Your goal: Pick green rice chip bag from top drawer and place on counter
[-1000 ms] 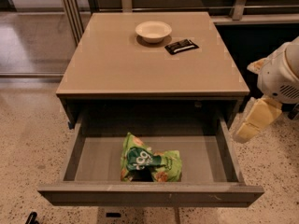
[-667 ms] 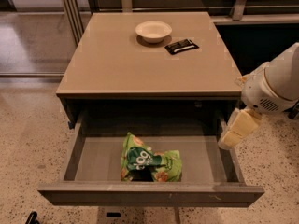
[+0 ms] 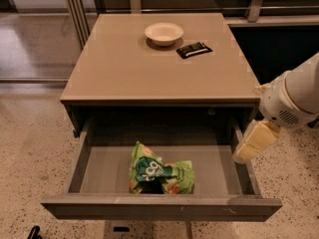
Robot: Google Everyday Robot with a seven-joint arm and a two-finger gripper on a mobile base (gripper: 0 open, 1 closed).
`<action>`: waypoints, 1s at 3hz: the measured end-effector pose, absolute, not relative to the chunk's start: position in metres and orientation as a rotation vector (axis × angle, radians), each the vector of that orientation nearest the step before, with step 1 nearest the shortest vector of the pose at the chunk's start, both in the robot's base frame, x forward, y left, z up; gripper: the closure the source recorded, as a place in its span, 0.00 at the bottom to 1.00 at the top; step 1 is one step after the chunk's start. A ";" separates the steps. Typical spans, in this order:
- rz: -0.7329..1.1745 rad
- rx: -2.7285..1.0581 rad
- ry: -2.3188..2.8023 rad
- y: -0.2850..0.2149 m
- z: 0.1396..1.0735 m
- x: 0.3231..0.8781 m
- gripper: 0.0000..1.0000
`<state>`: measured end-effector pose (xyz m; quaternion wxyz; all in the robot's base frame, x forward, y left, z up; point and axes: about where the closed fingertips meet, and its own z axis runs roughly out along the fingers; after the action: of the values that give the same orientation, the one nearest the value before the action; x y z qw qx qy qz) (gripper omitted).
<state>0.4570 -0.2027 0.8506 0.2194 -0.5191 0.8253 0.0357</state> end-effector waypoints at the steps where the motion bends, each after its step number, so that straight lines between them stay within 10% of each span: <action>1: 0.188 -1.423 2.314 -0.194 0.824 0.448 0.00; 3: 0.404 -1.494 2.224 -0.134 0.777 0.443 0.00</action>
Offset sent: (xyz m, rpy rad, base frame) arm -0.0202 0.0778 -0.0944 0.1904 0.1908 0.1339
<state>0.4427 -0.1342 0.7771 0.2142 -0.5387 0.8017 0.1456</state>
